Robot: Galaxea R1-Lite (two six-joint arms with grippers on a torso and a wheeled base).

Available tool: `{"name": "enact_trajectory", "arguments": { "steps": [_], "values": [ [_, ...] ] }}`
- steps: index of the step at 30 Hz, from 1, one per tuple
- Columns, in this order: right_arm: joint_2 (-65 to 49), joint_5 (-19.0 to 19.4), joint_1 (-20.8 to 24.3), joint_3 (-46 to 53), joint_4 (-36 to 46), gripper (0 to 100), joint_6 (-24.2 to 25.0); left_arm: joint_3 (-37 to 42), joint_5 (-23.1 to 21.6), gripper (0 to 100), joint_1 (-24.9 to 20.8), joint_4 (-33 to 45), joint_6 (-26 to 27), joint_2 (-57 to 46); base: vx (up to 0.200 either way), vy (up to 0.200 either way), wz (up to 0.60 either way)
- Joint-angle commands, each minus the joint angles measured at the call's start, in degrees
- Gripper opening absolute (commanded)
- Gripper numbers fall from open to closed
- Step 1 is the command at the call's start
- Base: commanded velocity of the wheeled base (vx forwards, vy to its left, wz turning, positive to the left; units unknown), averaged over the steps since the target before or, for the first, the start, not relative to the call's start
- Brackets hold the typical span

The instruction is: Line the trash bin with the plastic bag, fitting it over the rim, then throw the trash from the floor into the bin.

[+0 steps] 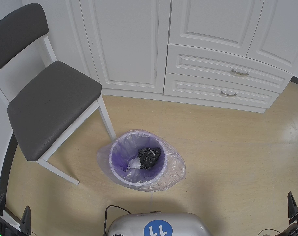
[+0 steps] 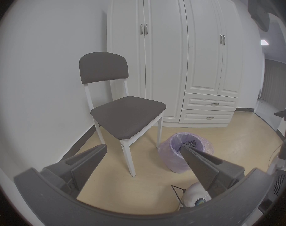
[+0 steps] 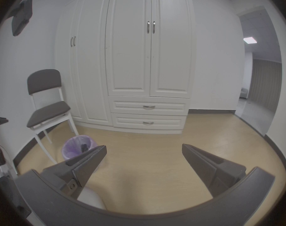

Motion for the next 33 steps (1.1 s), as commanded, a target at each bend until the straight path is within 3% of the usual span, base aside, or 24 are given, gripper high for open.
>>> {"name": "enact_trajectory", "arguments": {
  "steps": [1,8,11,12,14,15,16,17,18,19,20,23,24,25,31,33],
  "values": [
    [-0.8,7.0,0.1,1.0,0.2,100,2.1,1.0,0.0,100,0.0,0.0,0.3,-0.8,0.0,0.0,0.0],
    [-0.8,10.1,0.2,0.6,0.5,100,2.3,1.0,-0.2,100,0.1,0.1,-0.3,-0.7,0.0,0.0,0.0],
    [-0.8,11.7,0.2,0.2,1.2,100,10.3,1.0,0.0,100,0.1,0.0,-1.3,-0.7,0.0,0.0,0.0],
    [-0.8,14.9,0.2,0.2,1.1,100,13.2,1.0,0.2,100,0.1,0.0,-1.2,-0.7,0.0,0.0,0.0],
    [-0.8,15.6,0.1,0.6,0.6,100,11.1,1.0,0.2,100,0.1,0.0,-1.1,-0.7,0.0,0.0,0.0],
    [-0.8,15.5,0.1,1.0,0.0,100,2.3,1.0,-0.1,100,0.1,0.0,0.1,-0.8,0.0,0.0,0.0],
    [-0.8,15.4,0.1,1.0,0.0,100,-0.1,1.0,-0.2,100,0.1,0.0,0.3,-0.8,0.0,0.0,0.0],
    [-0.8,14.7,0.1,1.0,-0.1,100,-6.3,1.0,-0.3,100,0.1,0.0,0.6,-0.8,0.0,0.0,0.0],
    [-0.8,14.2,0.1,1.0,-0.1,100,-7.1,1.0,-0.3,100,0.1,0.0,0.6,-0.8,0.0,0.0,0.0],
    [-0.8,9.2,0.1,1.0,-0.2,100,-8.5,1.0,-0.2,100,0.1,0.0,0.3,-0.8,0.0,0.0,0.0],
    [-0.8,5.0,0.1,1.0,-0.1,100,-8.5,1.0,-0.1,100,0.1,0.1,0.3,-0.8,0.0,0.0,0.0],
    [-0.8,-2.2,0.1,1.0,-0.1,100,-7.1,1.0,0.0,100,0.1,0.1,0.0,-0.8,0.0,0.0,0.0],
    [-0.8,-2.5,0.1,1.0,0.0,100,-7.0,1.0,0.0,100,0.1,0.1,-0.1,-0.8,0.0,0.0,0.0],
    [-0.8,-5.7,0.1,1.0,0.2,100,-4.4,1.0,0.2,100,0.1,0.1,-0.4,-0.8,0.0,0.0,0.0],
    [-0.8,-6.3,0.1,1.0,-0.1,100,-3.7,1.0,0.2,100,0.1,0.1,-0.4,-0.8,0.0,0.0,0.0],
    [-0.8,-4.3,0.1,1.0,-4.6,100,-4.5,1.0,0.3,100,0.1,0.2,-0.4,-0.8,0.0,0.0,0.0]
  ]
}}
